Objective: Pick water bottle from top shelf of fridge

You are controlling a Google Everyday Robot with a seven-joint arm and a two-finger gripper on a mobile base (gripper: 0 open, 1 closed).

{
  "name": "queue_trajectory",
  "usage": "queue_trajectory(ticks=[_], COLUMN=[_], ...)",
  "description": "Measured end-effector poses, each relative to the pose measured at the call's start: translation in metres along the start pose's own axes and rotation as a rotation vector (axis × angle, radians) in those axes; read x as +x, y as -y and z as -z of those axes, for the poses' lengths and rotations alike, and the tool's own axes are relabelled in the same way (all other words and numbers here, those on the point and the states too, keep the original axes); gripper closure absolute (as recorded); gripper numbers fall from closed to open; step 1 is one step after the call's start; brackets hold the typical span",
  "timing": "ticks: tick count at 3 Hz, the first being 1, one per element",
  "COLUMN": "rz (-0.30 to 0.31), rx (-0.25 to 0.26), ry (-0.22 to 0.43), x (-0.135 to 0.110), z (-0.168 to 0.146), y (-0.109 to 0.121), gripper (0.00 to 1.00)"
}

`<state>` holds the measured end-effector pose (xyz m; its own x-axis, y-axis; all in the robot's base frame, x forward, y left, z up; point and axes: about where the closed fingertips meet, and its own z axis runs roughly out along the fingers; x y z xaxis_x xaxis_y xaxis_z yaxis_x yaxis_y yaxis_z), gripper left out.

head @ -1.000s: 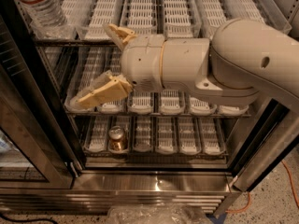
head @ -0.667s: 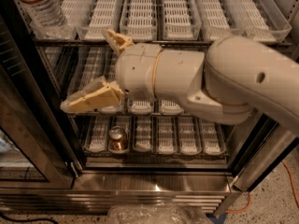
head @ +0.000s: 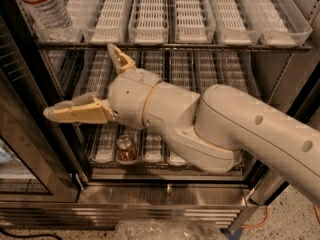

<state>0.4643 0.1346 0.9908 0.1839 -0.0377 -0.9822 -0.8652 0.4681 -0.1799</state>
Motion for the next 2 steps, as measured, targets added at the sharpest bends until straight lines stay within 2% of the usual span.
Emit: queue_trajectory(ticks=[1, 2], rz=[0.007, 0.018], rx=[-0.031, -0.037], ry=[0.032, 0.028], x=[-0.0122, -0.0214], z=[-0.0127, -0.0156], y=[-0.0168, -0.014], gripper=[0.0, 0.0])
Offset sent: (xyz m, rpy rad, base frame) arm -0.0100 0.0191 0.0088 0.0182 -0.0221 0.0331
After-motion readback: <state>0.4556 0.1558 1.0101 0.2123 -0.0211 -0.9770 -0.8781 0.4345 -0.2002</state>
